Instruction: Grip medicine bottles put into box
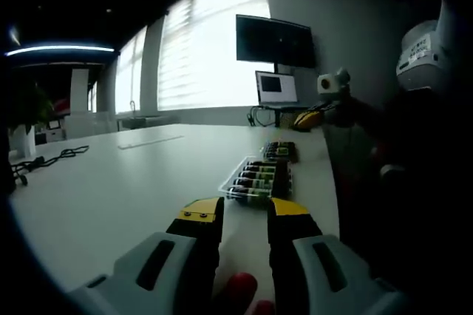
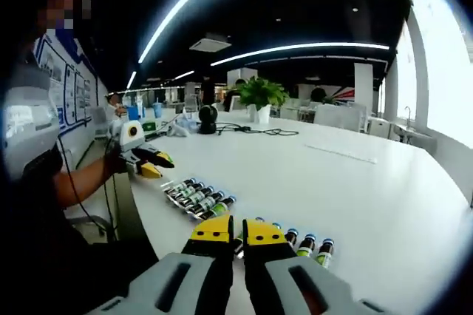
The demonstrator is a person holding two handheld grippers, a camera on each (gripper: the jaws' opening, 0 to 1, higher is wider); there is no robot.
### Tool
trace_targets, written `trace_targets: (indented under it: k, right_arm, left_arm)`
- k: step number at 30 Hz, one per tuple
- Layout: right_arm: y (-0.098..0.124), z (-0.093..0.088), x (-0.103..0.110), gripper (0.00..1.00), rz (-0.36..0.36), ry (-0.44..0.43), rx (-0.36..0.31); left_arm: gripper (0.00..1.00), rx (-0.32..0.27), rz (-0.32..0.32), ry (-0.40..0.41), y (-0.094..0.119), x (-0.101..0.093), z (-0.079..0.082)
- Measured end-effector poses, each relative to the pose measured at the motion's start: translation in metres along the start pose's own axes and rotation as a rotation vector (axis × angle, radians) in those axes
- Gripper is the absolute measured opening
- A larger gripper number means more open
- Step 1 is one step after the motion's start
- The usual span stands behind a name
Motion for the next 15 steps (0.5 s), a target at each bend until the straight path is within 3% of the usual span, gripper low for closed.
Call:
trace_targets:
  k: [10,15]
  right_arm:
    - [0.035,-0.028,-0.019,0.02,-0.046,-0.036,-0.021]
    - [0.046,-0.030,-0.023,0.02,-0.078,-0.022,-0.053]
  left_arm:
    - [0.18,-0.001,0.004,-0.025,-0.001,-0.004,0.000]
    - [0.19,-0.004,0.010,-0.041,0.000,-0.007,0.002]
Point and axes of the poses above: the point that each gripper's makers call its tool centre point, and the gripper's own axes: y roughly backward along the fingers, x roughly to its left, z roughly out of its top, the point moved 2 cm from there along y, roughly backward along the fingers, and after that the axes turned 12 degrees about z, right-handed, at the moved point
